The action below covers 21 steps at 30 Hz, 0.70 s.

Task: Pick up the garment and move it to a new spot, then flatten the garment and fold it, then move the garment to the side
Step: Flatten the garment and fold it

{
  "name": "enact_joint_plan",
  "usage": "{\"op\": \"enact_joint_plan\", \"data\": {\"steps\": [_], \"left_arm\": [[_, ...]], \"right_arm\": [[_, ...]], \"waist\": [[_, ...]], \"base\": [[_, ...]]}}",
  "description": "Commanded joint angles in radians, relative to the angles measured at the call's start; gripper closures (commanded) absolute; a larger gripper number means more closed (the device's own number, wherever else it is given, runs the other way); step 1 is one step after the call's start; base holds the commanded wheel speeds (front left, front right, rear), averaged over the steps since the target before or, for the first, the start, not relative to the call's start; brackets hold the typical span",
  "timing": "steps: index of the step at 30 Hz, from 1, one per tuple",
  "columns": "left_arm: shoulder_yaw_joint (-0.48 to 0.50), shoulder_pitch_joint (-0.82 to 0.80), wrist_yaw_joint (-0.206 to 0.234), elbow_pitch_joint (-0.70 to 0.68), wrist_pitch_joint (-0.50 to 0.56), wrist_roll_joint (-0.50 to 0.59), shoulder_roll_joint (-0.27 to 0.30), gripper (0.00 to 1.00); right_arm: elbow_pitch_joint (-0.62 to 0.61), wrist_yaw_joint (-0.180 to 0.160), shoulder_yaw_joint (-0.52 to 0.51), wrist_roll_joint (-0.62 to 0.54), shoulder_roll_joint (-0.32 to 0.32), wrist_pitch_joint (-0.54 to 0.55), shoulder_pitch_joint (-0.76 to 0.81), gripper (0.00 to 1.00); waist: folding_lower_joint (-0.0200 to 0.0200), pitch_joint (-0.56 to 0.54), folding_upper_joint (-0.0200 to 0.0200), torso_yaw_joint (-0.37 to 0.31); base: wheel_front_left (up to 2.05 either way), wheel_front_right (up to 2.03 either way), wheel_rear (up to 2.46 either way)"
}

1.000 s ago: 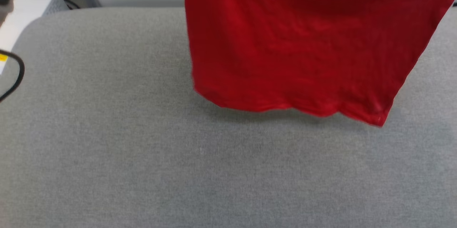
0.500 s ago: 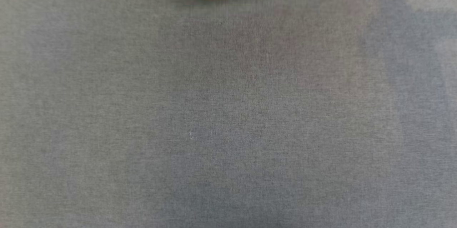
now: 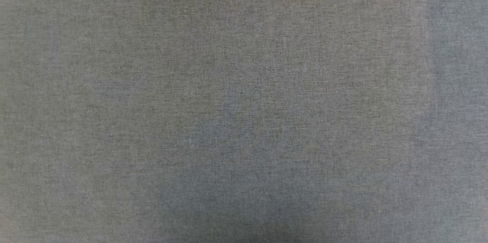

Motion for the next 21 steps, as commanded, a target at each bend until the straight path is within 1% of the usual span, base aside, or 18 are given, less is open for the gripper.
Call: {"op": "enact_joint_plan", "data": {"steps": [1, 5, 10, 16, 21], "left_arm": [[0.003, 0.029, -0.005, 0.005, -0.010, -0.014, 0.010, 1.00], [0.003, 0.080, -0.011, 0.027, -0.041, -0.034, 0.014, 1.00], [-0.009, 0.162, -0.005, 0.079, -0.081, -0.062, -0.023, 1.00], [-0.011, 0.305, -0.011, 0.159, -0.148, -0.114, -0.052, 1.00], [0.010, 0.435, -0.019, 0.216, -0.189, -0.163, -0.068, 1.00]], "right_arm": [[0.013, -0.001, 0.019, 0.009, 0.007, -0.016, 0.010, 1.00], [0.038, -0.001, 0.064, 0.040, 0.021, -0.045, 0.041, 1.00], [0.052, -0.001, 0.117, 0.097, 0.042, -0.089, 0.112, 1.00], [0.088, -0.001, 0.163, 0.180, 0.076, -0.150, 0.255, 1.00], [0.103, -0.001, 0.193, 0.247, 0.093, -0.196, 0.388, 1.00]], "waist": [[-0.0002, 0.011, 0.0000, -0.004], [-0.0002, 0.005, 0.0000, -0.006], [-0.0002, -0.029, 0.0000, -0.002], [-0.0002, -0.103, 0.0000, 0.000], [-0.0002, -0.163, 0.0000, 0.003]], "base": [[0.00, 0.00, 0.00], [0.00, 0.00, 0.00], [0.00, 0.00, 0.00], [0.00, 0.00, 0.00], [0.00, 0.00, 0.00]]}}
